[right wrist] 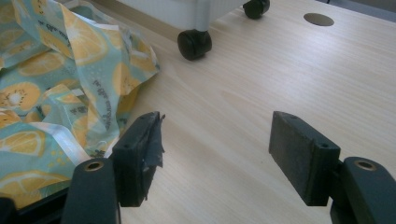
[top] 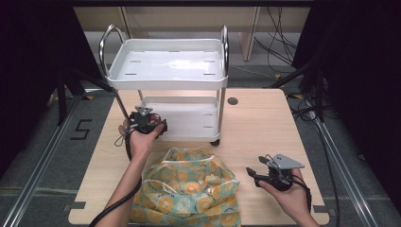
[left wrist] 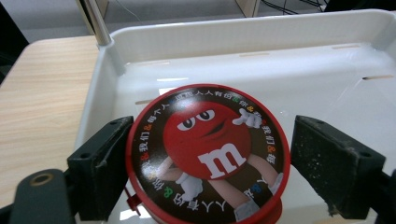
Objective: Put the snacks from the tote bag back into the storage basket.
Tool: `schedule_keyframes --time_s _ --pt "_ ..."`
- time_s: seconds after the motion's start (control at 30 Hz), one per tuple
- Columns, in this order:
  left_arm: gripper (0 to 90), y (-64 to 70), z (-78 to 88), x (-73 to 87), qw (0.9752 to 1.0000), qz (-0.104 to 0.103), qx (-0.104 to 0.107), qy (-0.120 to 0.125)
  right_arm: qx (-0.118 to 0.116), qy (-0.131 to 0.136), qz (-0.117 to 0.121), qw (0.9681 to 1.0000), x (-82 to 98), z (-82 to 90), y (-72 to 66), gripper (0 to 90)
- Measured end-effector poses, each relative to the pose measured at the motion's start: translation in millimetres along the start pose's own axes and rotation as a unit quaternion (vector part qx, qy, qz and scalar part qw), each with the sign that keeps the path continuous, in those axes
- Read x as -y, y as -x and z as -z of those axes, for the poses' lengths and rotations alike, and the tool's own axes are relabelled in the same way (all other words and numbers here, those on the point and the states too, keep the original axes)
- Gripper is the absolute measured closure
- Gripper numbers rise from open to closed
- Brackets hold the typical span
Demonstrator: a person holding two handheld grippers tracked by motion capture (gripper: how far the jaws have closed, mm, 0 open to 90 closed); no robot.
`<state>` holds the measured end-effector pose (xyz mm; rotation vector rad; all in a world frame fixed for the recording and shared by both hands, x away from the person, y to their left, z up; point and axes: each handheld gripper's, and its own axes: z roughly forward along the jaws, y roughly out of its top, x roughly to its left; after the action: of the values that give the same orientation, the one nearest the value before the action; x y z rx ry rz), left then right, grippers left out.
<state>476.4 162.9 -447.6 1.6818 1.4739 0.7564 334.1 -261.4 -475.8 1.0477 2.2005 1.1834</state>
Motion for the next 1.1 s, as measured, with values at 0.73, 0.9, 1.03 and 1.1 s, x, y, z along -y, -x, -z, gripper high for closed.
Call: schedule_keyframes --time_s 0.73,0.9,1.03,1.1 --pt "14.7 9.2 48.0 3.0 0.9998 -0.013 0.013 0.01 0.0 -0.005 -0.015 0.9999 0.1 0.9 -2.4 35.3" --pt "14.8 12.0 64.4 13.5 0.9991 -0.018 0.037 0.009 0.004 -0.006 -0.011 0.9999 0.0 1.2 -1.5 35.3" --pt "14.8 14.6 77.1 23.2 0.9982 -0.011 0.056 0.02 0.005 -0.002 -0.001 1.0 -0.3 1.2 -0.5 35.3" --pt "14.8 14.9 83.2 28.8 0.9978 -0.016 0.062 0.02 0.005 -0.002 -0.001 1.0 -0.3 1.2 -0.4 35.3"
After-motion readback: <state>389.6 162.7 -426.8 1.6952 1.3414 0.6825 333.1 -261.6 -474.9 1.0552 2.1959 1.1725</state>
